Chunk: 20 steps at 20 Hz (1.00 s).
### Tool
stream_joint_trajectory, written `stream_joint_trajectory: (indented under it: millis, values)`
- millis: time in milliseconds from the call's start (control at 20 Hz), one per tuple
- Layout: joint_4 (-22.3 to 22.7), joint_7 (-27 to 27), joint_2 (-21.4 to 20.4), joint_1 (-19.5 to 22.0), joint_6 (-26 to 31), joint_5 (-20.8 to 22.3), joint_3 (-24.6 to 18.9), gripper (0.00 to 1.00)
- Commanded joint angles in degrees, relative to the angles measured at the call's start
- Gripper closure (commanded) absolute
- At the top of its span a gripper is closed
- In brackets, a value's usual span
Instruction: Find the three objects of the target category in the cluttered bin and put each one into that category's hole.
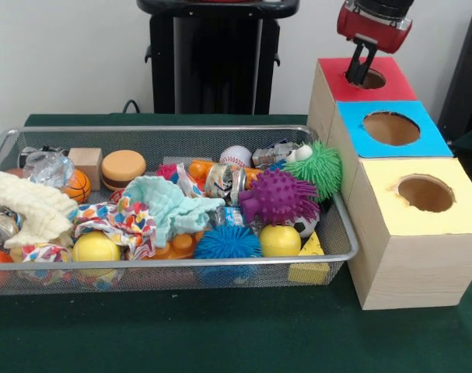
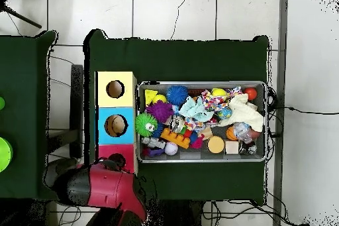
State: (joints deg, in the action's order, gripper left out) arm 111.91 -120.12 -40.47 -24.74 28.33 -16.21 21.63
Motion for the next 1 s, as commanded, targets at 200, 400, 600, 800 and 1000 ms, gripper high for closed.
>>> stream_joint_trajectory:
  millis: [200, 400, 600, 800, 1000]
  values:
    - [1.16, -1.12, -7.67, 5.45, 7.09, 5.73, 1.45, 1.0]
    - [2.88, -0.62, -8.88, 6.2, 0.68, 6.92, 0.05, 0.0]
    - [1.37, -1.31, -8.63, 6.97, 5.95, 7.31, -0.57, 0.0]
    - [1.4, -1.81, -8.54, 7.3, 4.46, 7.83, -1.05, 0.0]
    - [2.18, -1.51, -8.69, 8.4, 3.03, 7.69, -2.28, 0.0]
